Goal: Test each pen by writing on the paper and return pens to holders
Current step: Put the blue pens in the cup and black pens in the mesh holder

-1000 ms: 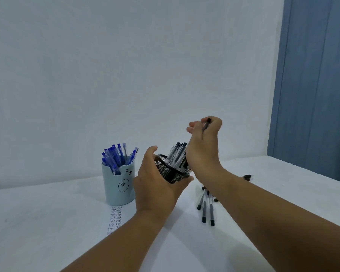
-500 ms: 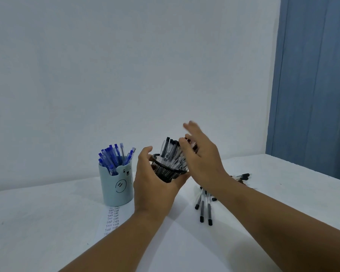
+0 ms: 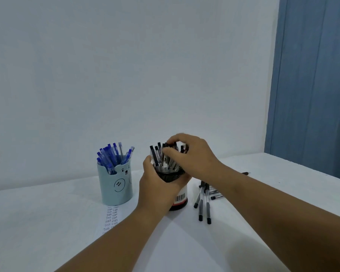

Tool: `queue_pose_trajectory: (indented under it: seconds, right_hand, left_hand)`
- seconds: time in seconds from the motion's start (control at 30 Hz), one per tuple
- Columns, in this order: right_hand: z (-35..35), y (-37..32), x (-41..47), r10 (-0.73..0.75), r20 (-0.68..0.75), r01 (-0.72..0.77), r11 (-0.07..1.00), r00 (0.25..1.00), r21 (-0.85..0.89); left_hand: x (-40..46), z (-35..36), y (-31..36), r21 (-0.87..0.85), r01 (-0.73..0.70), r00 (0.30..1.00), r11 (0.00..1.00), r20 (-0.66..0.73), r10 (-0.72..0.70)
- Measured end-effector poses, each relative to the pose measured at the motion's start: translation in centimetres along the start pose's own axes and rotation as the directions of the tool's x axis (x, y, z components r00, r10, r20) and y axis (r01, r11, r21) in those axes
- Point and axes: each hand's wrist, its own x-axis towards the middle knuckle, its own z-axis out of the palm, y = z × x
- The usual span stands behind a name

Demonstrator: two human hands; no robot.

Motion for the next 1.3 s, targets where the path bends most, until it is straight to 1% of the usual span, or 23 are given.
queue_pose_trajectory:
  seconds: [0.03,0.13,0.17,0.23,0.3,0.33,0.4,0.47,0.53,0.6,0.73,0.83,0.9,0.93,0.97,1.0,1.03,1.07,1.13,1.17,1.23,1.27,1.3]
  right_hand:
    - [0.1,0.1,0.0,-0.007,0.008,0.006,1.0,1.0,0.016]
    - [-0.7,-0.5,0.2,-0.026,0.083,0.011,0.984,0.996,0.177]
    - [-1.3,-0.5,0.4,-0.013,0.071,-0.002,0.978,0.997,0.21]
    - [-3.2,0.3,0.7,0.05,-0.018,-0.044,0.969,0.999,0.244]
    - [-5.3,2.2,0.5,0.053,-0.048,-0.047,0.992,0.997,0.118]
    - [-6.2,3.3,0.1,0.043,-0.005,-0.043,0.999,0.999,0.001]
    - [-7.3,4.9,-1.3,0.028,0.183,0.023,0.963,0.983,-0.27]
    - [-7.2,6.1,-2.9,0.048,0.416,0.144,0.897,0.908,-0.418]
    - [-6.2,6.8,-4.1,0.056,0.565,0.257,0.851,0.823,-0.458]
    - [-5.1,7.0,-4.7,-0.002,0.637,0.374,0.811,0.771,-0.451]
    - [-4.3,7.2,-4.5,-0.17,0.642,0.493,0.789,0.748,-0.367]
    - [-4.1,7.9,-4.7,-0.168,0.642,0.513,0.76,0.748,-0.399]
    - [-3.8,8.2,-4.9,-0.191,0.609,0.522,0.739,0.769,-0.427]
    - [-3.7,8.1,-4.9,-0.206,0.573,0.496,0.763,0.793,-0.413]
    - [-3.6,7.8,-5.0,-0.216,0.515,0.434,0.831,0.829,-0.35]
    - [-3.6,7.2,-5.0,-0.226,0.436,0.346,0.912,0.871,-0.218]
    - [-3.6,6.6,-5.1,-0.252,0.332,0.283,0.958,0.909,-0.045]
    - [-3.6,6.0,-4.9,-0.275,0.202,0.261,0.961,0.94,0.092]
    - [-4.1,5.5,-4.3,-0.279,-0.067,0.287,0.934,0.958,0.215]
    - [-4.6,5.5,-3.8,-0.252,-0.17,0.29,0.922,0.953,0.256]
    - [-5.7,5.9,-3.1,-0.147,-0.286,0.24,0.915,0.947,0.325]
    - [-6.3,6.5,-2.9,-0.092,-0.306,0.188,0.935,0.948,0.302]
    - [-6.8,7.3,-2.7,-0.059,-0.302,0.128,0.969,0.952,0.213]
  left_hand:
    - [0.0,-0.1,0.0,0.01,0.008,1.0,1.0,-0.008,-0.008]
    - [0.0,-0.2,-0.1,0.022,-0.02,0.995,1.0,-0.102,0.022]
    - [0.1,-0.3,-0.1,0.023,-0.026,0.991,0.999,-0.133,0.029]
    - [0.2,-0.4,-0.1,0.039,-0.023,0.988,0.999,-0.151,0.029]
    - [0.2,-0.5,-0.3,0.059,-0.014,0.989,0.998,-0.145,0.022]
    - [0.3,-0.6,-0.4,0.069,-0.016,0.988,0.997,-0.15,0.026]
    - [0.5,-0.6,-0.6,0.079,-0.016,0.987,0.997,-0.158,0.029]
    - [0.9,-0.4,-0.8,0.07,0.002,0.987,0.998,-0.163,0.009]
    - [1.0,-0.5,-0.9,0.07,0.005,0.984,0.998,-0.175,0.007]
    - [0.9,-0.5,-0.9,0.086,-0.002,0.984,0.996,-0.179,0.017]
    - [0.6,-0.6,-0.9,0.099,0.0,0.983,0.995,-0.185,0.018]
    - [0.6,-0.7,-0.8,0.103,-0.004,0.982,0.995,-0.187,0.024]
    - [0.5,-0.7,-0.8,0.113,-0.018,0.979,0.993,-0.198,0.04]
    - [0.6,-0.7,-0.8,0.115,-0.02,0.977,0.993,-0.207,0.044]
    - [0.6,-0.7,-0.8,0.113,-0.021,0.976,0.993,-0.212,0.044]
    - [0.6,-0.7,-0.9,0.109,-0.02,0.976,0.994,-0.213,0.043]
    - [0.6,-0.7,-0.9,0.105,-0.02,0.977,0.994,-0.209,0.042]
    - [0.6,-0.6,-0.9,0.101,-0.02,0.978,0.995,-0.203,0.04]
    - [0.7,-0.6,-0.9,0.092,-0.022,0.98,0.996,-0.195,0.04]
    - [0.7,-0.6,-0.9,0.09,-0.023,0.981,0.996,-0.191,0.04]
    - [0.7,-0.6,-0.9,0.09,-0.017,0.982,0.996,-0.188,0.033]
    - [0.7,-0.6,-0.9,0.089,-0.01,0.982,0.996,-0.189,0.027]
    - [0.7,-0.6,-0.9,0.086,-0.005,0.982,0.996,-0.188,0.021]
